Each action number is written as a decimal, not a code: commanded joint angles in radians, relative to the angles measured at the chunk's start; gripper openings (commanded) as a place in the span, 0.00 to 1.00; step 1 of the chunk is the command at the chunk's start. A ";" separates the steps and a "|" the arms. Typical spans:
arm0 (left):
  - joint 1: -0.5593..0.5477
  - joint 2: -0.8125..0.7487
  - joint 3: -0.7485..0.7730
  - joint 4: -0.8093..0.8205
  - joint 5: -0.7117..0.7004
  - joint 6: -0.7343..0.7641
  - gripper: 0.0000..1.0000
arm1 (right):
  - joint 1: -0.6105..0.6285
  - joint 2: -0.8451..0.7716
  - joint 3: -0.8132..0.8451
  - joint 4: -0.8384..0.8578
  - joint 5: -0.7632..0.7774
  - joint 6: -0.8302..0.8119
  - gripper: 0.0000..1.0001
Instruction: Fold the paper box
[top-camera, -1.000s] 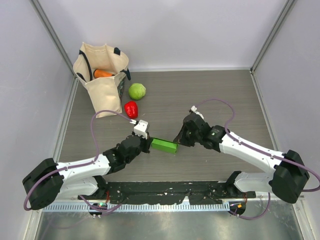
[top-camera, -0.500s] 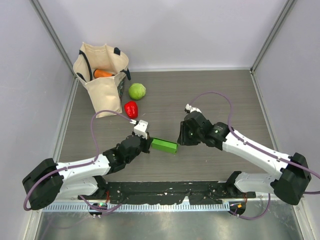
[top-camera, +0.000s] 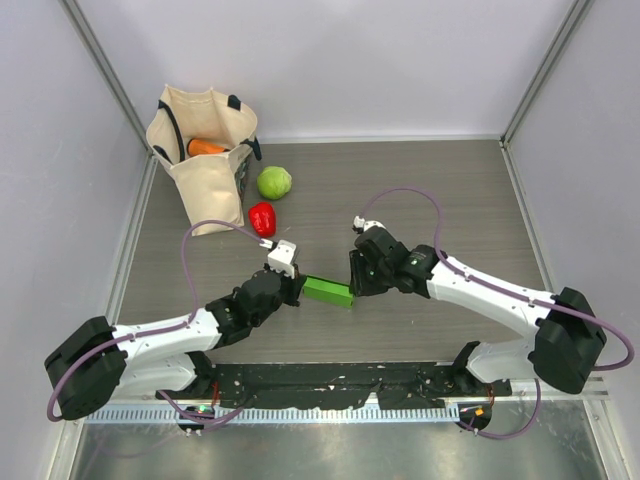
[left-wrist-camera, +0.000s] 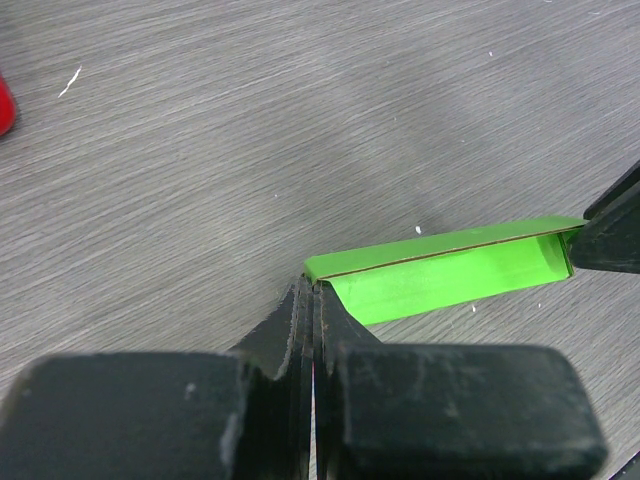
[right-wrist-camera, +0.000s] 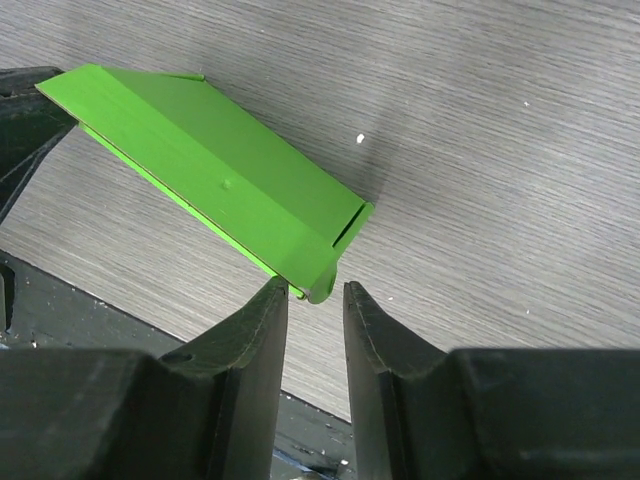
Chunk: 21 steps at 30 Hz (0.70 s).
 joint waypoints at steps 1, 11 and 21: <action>-0.008 0.010 0.017 -0.043 0.005 -0.003 0.00 | 0.004 0.016 0.010 0.033 0.013 -0.027 0.33; -0.009 0.010 0.019 -0.044 0.007 -0.001 0.00 | 0.007 0.031 0.026 0.019 0.010 -0.010 0.16; -0.008 0.013 0.017 -0.043 0.013 -0.003 0.00 | 0.005 0.039 0.054 0.022 -0.025 0.079 0.01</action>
